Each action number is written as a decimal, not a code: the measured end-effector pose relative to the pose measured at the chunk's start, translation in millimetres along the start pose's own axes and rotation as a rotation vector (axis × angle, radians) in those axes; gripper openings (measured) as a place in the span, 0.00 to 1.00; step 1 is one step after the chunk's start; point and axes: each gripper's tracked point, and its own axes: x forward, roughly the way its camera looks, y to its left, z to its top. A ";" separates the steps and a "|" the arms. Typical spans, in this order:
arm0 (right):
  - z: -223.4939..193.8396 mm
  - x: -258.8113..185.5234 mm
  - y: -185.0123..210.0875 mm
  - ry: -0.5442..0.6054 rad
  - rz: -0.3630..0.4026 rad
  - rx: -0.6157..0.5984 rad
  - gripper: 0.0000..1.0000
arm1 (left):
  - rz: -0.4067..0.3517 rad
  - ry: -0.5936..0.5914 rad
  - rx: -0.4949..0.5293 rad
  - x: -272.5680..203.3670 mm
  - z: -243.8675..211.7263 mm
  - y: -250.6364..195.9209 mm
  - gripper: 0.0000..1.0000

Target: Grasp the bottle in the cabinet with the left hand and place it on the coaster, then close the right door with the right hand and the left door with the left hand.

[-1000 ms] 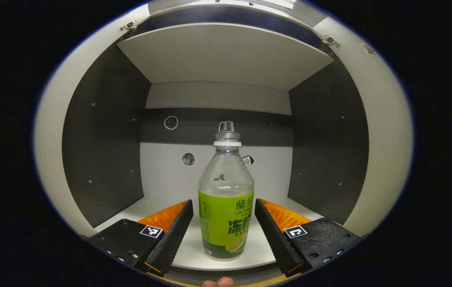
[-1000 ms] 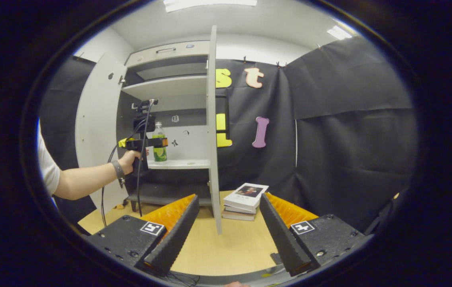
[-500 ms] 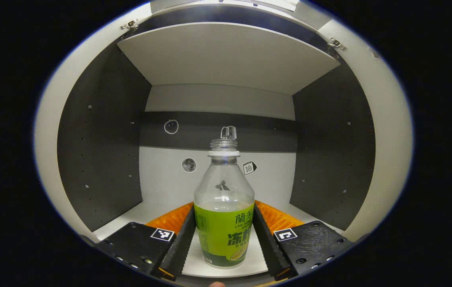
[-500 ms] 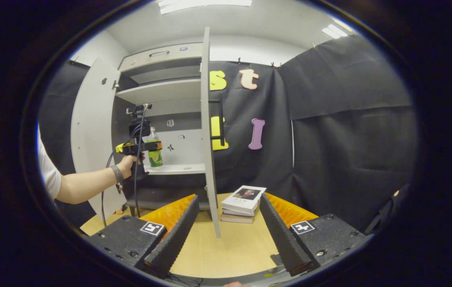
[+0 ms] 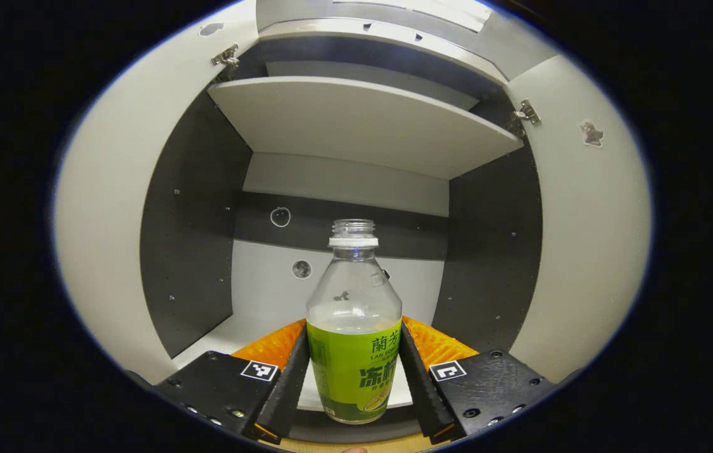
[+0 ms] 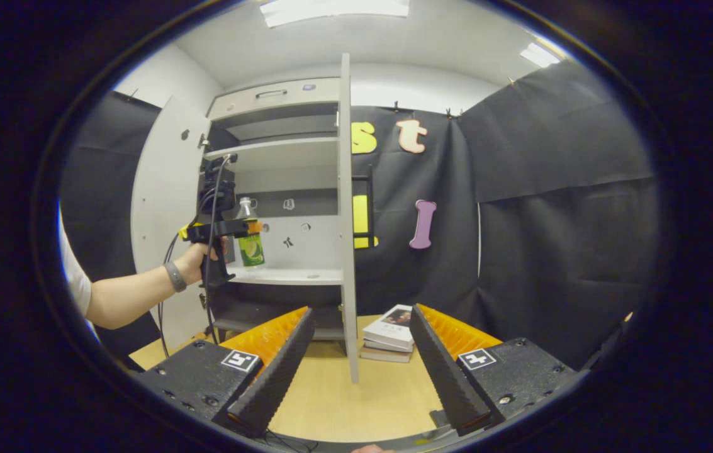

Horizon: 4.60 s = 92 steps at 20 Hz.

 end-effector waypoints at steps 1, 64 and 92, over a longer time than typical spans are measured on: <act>-1.2 1.0 2.0 -0.004 0.009 0.000 0.98 | 0.009 -0.004 -0.008 -14.1 2.2 3.0 0.72; 50.6 -63.1 -14.5 -0.013 -0.018 0.029 1.00 | -0.018 0.001 0.214 -270.8 -282.6 -56.6 0.96; -8.4 -0.8 -4.9 -0.027 0.175 0.142 1.00 | 0.047 0.021 0.116 -369.1 -108.5 -48.3 0.96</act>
